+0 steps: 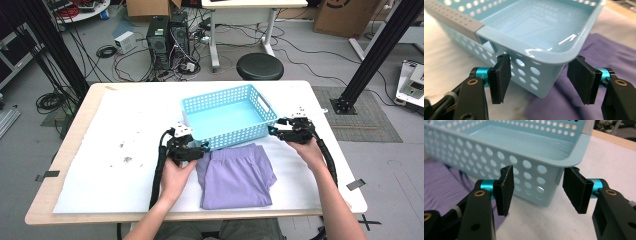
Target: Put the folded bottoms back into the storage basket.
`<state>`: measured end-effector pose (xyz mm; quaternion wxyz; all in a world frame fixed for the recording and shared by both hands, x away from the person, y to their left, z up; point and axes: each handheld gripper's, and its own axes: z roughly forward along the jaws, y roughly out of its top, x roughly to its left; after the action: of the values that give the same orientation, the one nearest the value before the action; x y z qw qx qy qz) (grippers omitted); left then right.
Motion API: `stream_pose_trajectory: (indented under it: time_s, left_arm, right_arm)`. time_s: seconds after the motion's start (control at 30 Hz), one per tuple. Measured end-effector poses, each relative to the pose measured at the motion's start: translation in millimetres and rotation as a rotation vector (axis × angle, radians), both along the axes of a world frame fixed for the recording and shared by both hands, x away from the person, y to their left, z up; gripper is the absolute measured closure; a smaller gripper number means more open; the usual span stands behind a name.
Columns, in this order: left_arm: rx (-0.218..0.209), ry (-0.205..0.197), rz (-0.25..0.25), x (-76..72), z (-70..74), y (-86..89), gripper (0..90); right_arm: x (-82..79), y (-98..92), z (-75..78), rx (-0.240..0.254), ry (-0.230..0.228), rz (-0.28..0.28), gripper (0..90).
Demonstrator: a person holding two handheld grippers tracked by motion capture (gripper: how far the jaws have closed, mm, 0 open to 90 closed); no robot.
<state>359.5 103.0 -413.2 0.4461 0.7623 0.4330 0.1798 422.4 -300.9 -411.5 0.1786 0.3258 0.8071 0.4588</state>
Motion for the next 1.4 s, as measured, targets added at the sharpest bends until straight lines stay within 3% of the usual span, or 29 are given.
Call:
stream_pose_trajectory:
  time_s: [0.17, 0.23, 0.27, 0.33, 0.37, 0.5, 0.57, 0.63, 0.73, 0.9, 0.97, 1.17, 1.2, 1.23, 1.3, 1.4]
  left_arm:
    - [-0.008, 0.002, 0.035, 7.6, -2.9, 15.9, 39.3]
    - [-0.001, -0.007, 0.041, 11.6, -5.6, 21.8, 44.6]
    - [-0.016, 0.003, 0.054, 14.5, -7.6, 25.0, 41.7]
    - [-0.078, 0.031, 0.03, 20.1, -12.3, 31.9, 41.5]
    - [-0.08, 0.037, 0.027, 21.0, -13.3, 32.8, 40.9]
    - [-0.025, 0.021, 0.035, 21.9, -15.2, 32.4, 36.0]
    - [-0.027, 0.013, 0.022, 22.9, -16.1, 33.5, 34.7]
    - [-0.024, 0.004, -0.012, 24.1, -16.4, 32.3, 38.0]
    - [0.019, -0.017, -0.014, 28.1, -14.1, 27.3, 39.8]
    - [0.016, -0.035, -0.027, 30.1, -15.9, 23.8, 39.9]
    - [0.01, -0.038, -0.036, 30.6, -16.3, 21.8, 40.0]
    - [0.012, -0.035, -0.046, 34.3, -13.2, 18.9, 41.2]
    - [-0.006, -0.035, -0.044, 35.1, -13.2, 19.3, 41.1]
    - [-0.006, -0.035, -0.044, 35.1, -13.2, 19.3, 40.8]
    - [0.006, -0.038, -0.051, 35.5, -14.5, 19.1, 40.4]
    - [0.002, -0.037, -0.06, 37.5, -16.0, 19.7, 38.9]
  right_arm:
    - [-10.8, 9.7, -3.3, 0.007, 0.003, 0.017, 43.4]
    - [-13.4, 14.9, -6.3, -0.019, 0.006, 0.034, 44.8]
    - [-15.6, 21.8, -8.6, -0.054, 0.01, 0.061, 45.4]
    - [-16.8, 25.5, -9.6, -0.072, -0.006, 0.055, 44.1]
    - [-17.9, 28.5, -10.0, -0.092, -0.016, 0.04, 43.1]
    - [-15.2, 30.7, -11.7, -0.084, -0.016, 0.006, 37.2]
    - [-12.3, 29.9, -13.4, -0.078, -0.012, -0.016, 36.1]
    - [-10.5, 29.5, -15.4, -0.07, -0.005, -0.011, 44.1]
    - [-12.8, 32.0, -14.8, -0.115, -0.023, -0.021, 47.9]
    - [-16.7, 26.2, -12.6, -0.108, -0.013, -0.023, 48.5]
    - [-22.5, 21.4, -8.7, -0.076, -0.021, -0.02, 49.9]
    - [-24.7, 18.0, -8.9, -0.085, -0.025, -0.048, 54.7]
    - [-23.3, 17.7, -9.5, -0.078, -0.03, -0.062, 47.5]
    - [-23.3, 17.7, -9.5, -0.078, -0.03, -0.062, 47.5]
    - [-18.3, 18.7, -13.0, -0.074, -0.021, -0.069, 37.7]
    - [-11.4, 19.2, -19.0, -0.076, -0.008, -0.055, 39.1]
